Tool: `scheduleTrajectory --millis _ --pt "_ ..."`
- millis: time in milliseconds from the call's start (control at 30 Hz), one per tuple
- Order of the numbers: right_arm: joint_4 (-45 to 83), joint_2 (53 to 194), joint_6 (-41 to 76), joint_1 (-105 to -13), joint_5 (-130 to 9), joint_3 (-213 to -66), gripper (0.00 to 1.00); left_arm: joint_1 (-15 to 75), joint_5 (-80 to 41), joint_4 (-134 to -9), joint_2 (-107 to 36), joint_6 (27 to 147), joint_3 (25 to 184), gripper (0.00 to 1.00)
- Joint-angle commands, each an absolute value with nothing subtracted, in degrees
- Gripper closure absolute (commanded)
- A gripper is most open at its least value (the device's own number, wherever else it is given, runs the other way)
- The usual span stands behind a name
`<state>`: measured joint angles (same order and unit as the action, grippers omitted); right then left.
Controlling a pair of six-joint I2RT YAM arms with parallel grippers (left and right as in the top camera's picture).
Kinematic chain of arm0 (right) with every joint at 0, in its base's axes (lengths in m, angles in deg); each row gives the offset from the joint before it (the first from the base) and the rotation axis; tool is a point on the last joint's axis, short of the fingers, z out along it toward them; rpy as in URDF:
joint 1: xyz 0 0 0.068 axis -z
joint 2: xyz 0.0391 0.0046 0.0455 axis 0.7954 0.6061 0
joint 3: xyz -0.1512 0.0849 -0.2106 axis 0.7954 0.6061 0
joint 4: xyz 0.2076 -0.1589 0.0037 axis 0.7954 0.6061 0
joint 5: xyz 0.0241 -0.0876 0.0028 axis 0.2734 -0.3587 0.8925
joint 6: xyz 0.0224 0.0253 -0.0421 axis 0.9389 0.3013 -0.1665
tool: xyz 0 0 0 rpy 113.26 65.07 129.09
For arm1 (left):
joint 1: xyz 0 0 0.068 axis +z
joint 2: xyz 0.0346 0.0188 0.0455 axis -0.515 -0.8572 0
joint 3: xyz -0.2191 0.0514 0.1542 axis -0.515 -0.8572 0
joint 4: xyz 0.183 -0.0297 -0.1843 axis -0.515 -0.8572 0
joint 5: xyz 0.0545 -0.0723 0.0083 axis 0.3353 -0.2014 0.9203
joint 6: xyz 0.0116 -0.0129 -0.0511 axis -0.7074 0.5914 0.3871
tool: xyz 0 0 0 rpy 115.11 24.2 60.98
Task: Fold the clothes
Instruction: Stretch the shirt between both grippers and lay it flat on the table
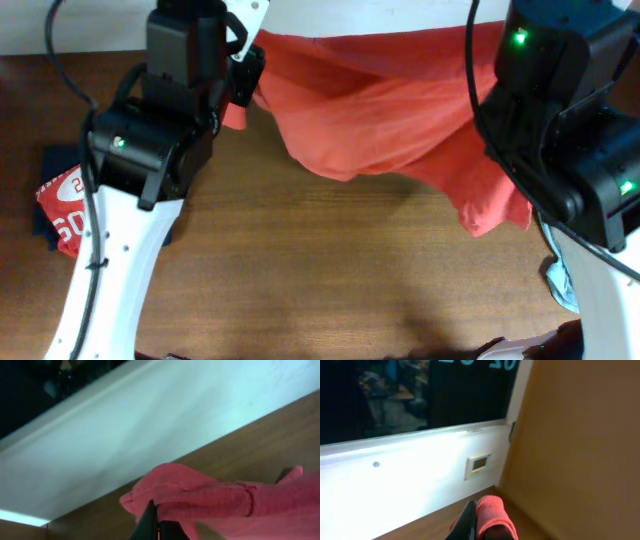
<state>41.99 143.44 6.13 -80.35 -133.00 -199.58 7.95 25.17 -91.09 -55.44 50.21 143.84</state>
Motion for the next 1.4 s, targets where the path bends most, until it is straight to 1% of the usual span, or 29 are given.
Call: scheduleTrajectory --millis 0,67,200,267,400,533,633,700,800,867,1067,1233,1367 --pt "44.24 142.02 18.09 -78.14 -119.28 -200.5 0.96 8.3 25.76 -90.98 -53.95 49.27 145.48 1.0" --pt "47.37 142.0 28.77 -77.44 -111.78 -200.5 0.96 8.3 25.7 -91.37 -53.97 49.43 145.45 1.0" --pt "50.89 142.04 40.47 -73.99 -97.88 -200.5 0.96 8.3 25.59 -92.49 -53.95 49.45 145.45 1.0" --pt "51.87 142.22 44.25 -70.23 -88.44 -200.5 0.96 8.3 25.59 -93.52 -53.95 49.45 145.45 1.0" --pt "52.16 142.55 44.71 -61.92 -76.79 -200.5 0.96 8.3 26.7 -93.89 -53.84 49.4 145.48 1.0" --pt "54.56 142.37 40.97 -50.32 -69.18 -200.56 0.96 8.87 32.67 -93.89 -53.25 49.29 145.89 1.0" --pt "56.66 142.37 36.23 -40.66 -62.84 -200.54 0.96 10.49 33.13 -93.84 -52.97 47.61 147.62 1.0" --pt "57.14 142.37 30.39 -34.43 -55.78 -200.54 0.96 11.97 33.08 -93.76 -52.95 47.63 149.78 1.0" --pt "57.36 142.35 21.23 -28.42 -42.56 -200.54 0.96 13.09 32.41 -93.45 -52.95 46.87 153.48 1.0" --pt "58.43 142.22 18.65 -26.82 -39.52 -200.54 0.96 13.04 30.92 -93.49 -52.95 45.47 156.49 1.0" --pt "60.96 141.19 12.03 -26.95 -39.37 -200.54 0.96 11.62 30.94 -96.29 -52.95 42.87 165.04 1.0" --pt "61.16 139.14 11.88 -27.28 -39.41 -200.54 0.96 11.6 30.92 -102.0 -52.38 42.72 170.09 1.0" --pt "61.4 136.1 12.05 -27.28 -39.43 -200.54 0.96 9.79 30.98 -106.59 -50.85 41.99 174.15 1.0"
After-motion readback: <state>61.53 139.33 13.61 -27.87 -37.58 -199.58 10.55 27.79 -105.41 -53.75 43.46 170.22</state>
